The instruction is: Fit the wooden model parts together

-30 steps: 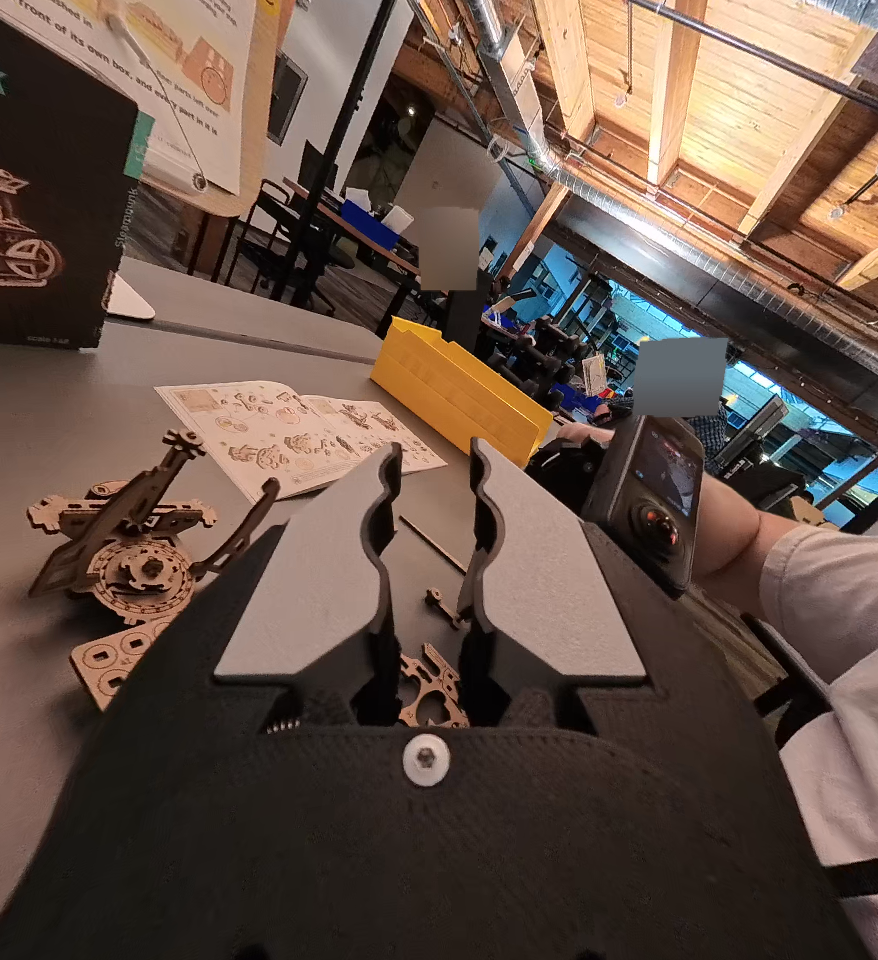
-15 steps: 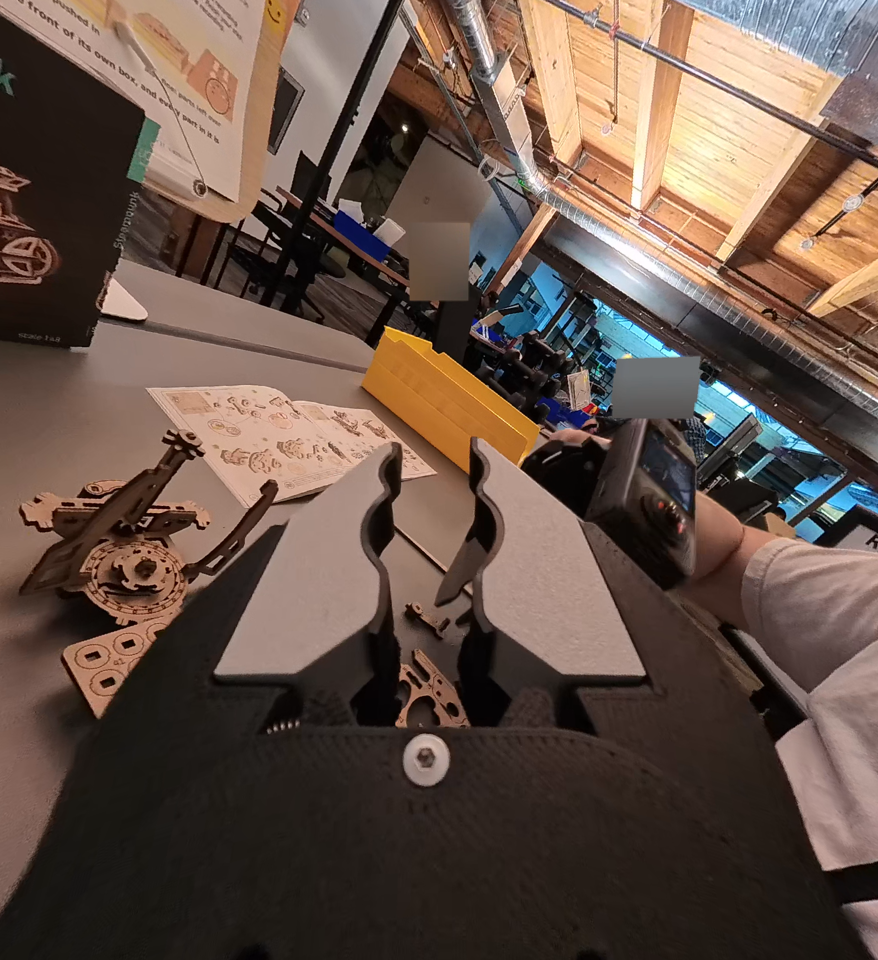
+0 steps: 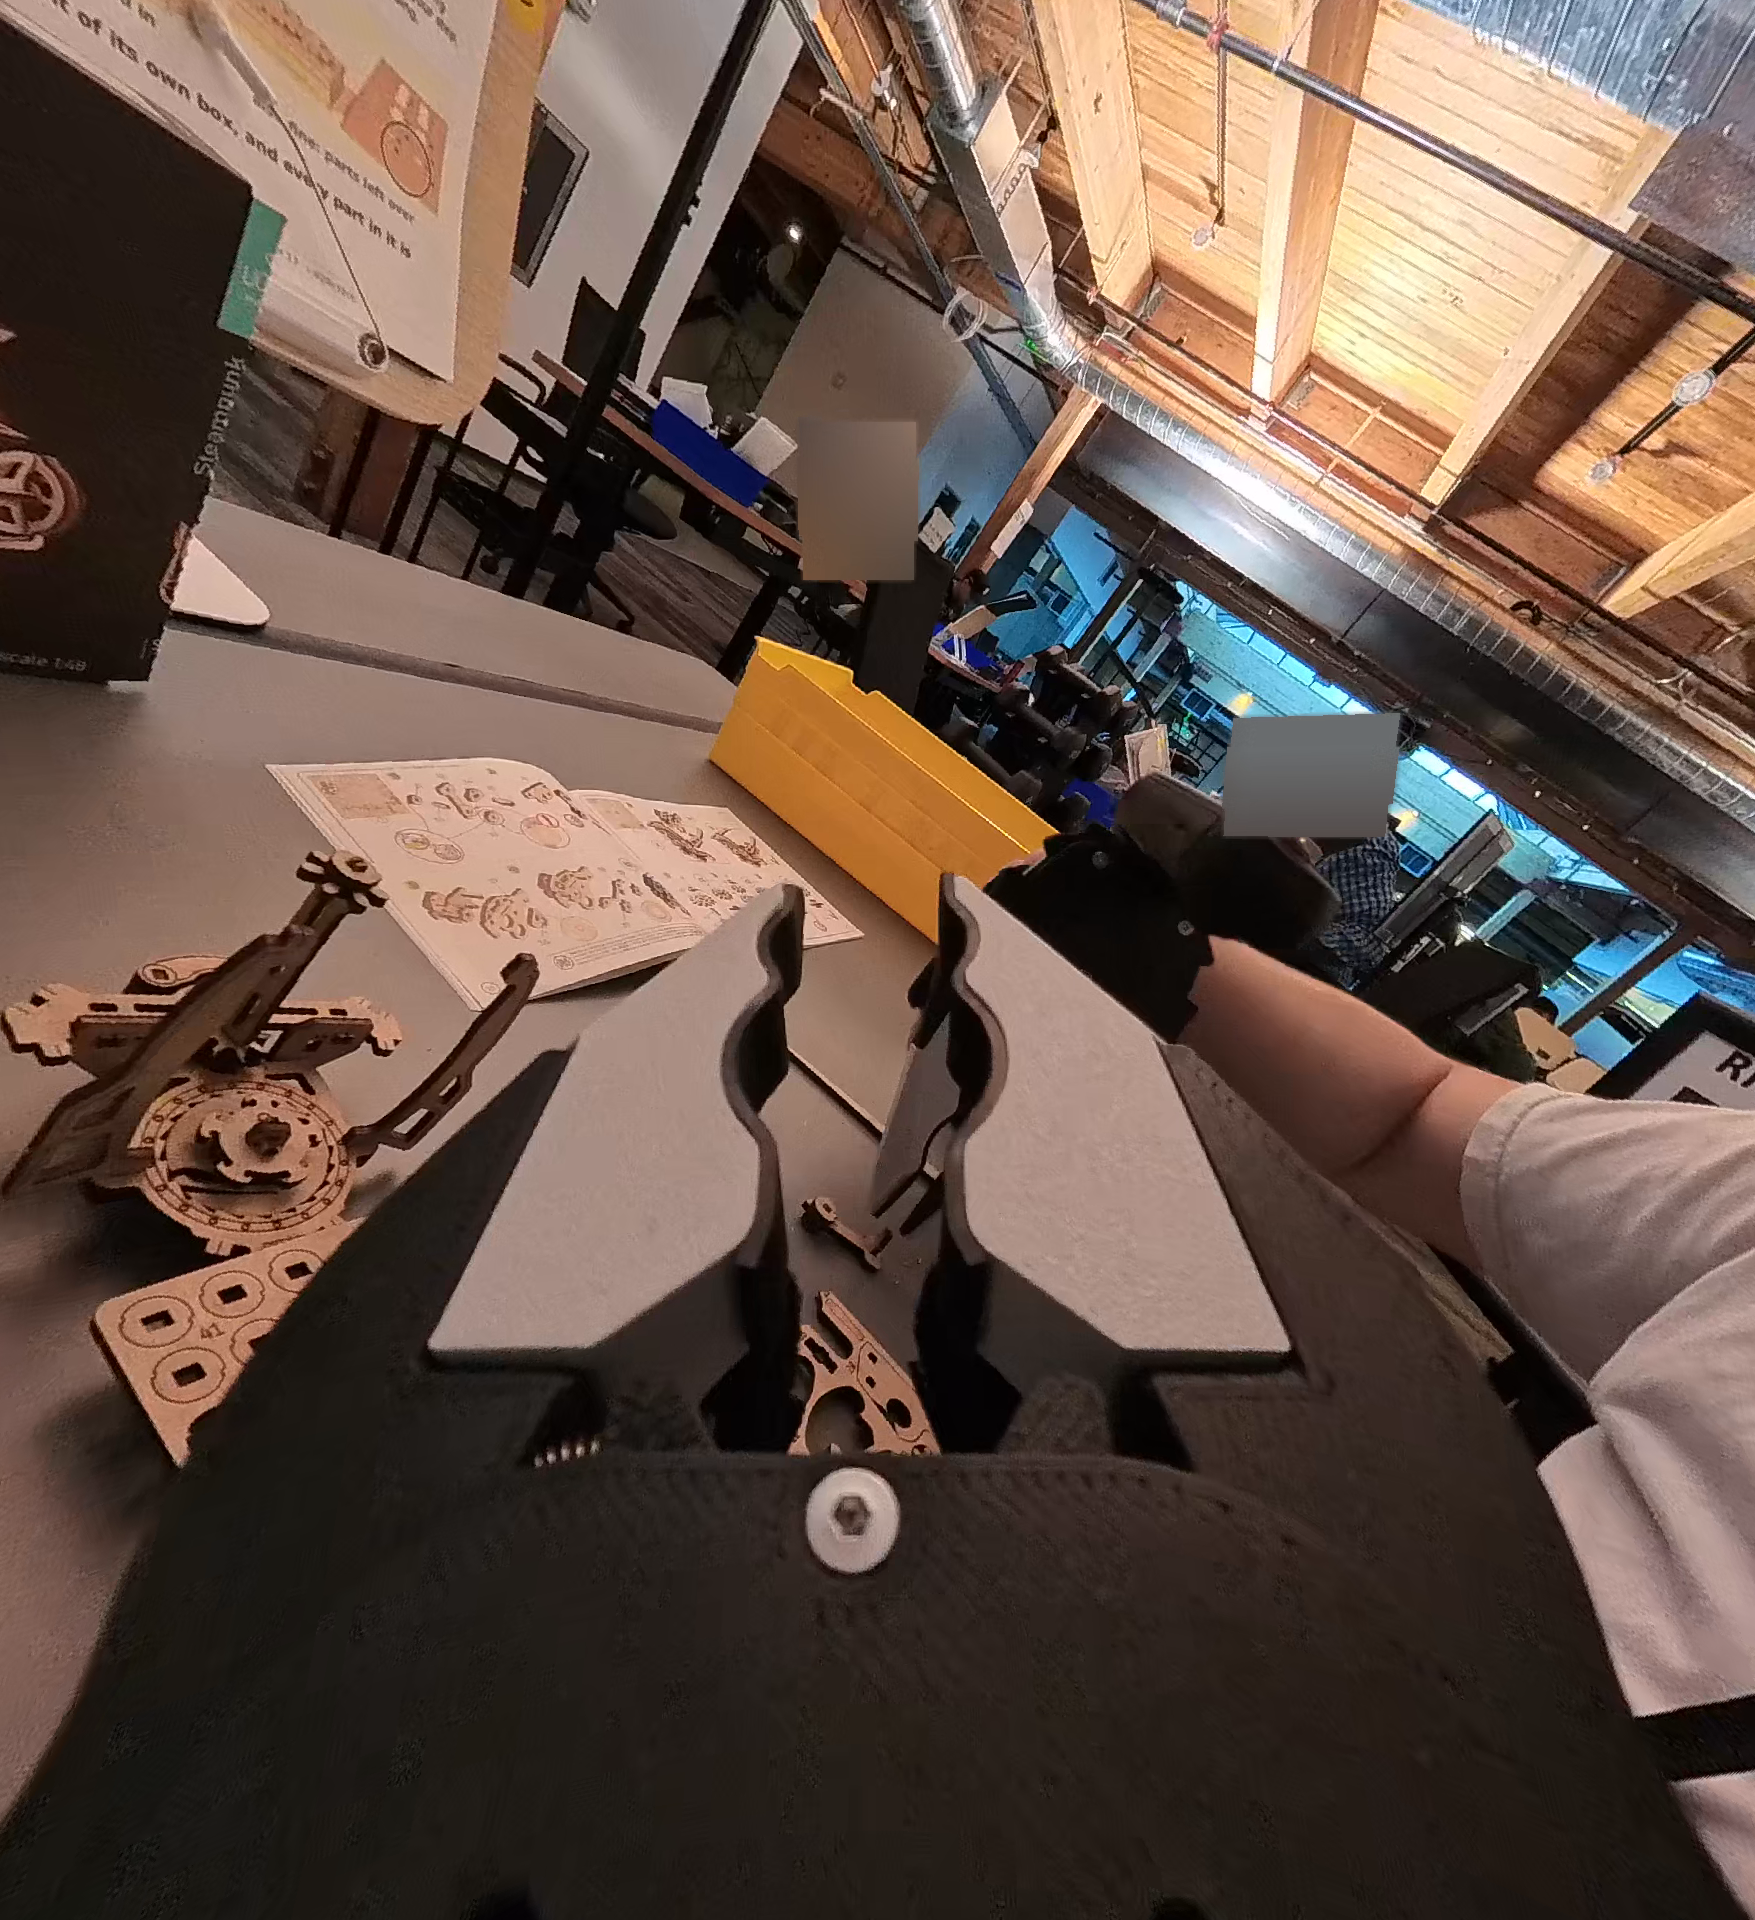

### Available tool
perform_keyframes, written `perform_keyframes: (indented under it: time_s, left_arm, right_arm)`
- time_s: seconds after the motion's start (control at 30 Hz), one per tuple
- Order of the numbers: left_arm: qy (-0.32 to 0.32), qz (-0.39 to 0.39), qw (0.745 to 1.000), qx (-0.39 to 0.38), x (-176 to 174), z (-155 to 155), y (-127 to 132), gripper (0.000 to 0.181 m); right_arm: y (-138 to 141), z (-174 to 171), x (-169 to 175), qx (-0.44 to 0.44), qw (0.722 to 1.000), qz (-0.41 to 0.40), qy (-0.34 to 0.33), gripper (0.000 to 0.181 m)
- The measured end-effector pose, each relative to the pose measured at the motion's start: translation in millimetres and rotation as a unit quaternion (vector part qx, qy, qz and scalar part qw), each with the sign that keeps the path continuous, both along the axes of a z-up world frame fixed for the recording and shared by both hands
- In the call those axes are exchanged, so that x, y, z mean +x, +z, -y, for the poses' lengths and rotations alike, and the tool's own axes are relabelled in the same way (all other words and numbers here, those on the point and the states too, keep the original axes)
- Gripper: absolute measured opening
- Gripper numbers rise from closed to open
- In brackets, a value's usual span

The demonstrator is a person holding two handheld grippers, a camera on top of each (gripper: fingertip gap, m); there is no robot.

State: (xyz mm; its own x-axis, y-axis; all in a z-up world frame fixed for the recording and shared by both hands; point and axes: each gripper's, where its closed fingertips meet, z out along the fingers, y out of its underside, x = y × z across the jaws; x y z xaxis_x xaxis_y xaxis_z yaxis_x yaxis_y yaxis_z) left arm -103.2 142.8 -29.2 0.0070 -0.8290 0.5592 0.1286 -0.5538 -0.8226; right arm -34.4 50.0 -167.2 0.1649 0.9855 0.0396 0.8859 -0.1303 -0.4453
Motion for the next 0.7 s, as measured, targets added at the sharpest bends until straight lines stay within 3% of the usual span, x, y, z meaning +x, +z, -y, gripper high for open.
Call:
perform_keyframes:
  time_s: [0.43, 0.7]
  left_arm:
    - [-0.006, -0.006, 1.0, -0.002, 2.8, 1.5, -2.6, 0.024]
    - [-0.01, -0.01, 1.0, -0.001, 4.5, 3.3, -3.7, 0.024]
  right_arm:
    - [-4.0, 1.3, -4.4, -0.023, 0.998, -0.055, -0.017, 0.0]
    - [-6.7, 2.9, -4.8, -0.019, 0.999, 0.028, -0.008, 0.001]
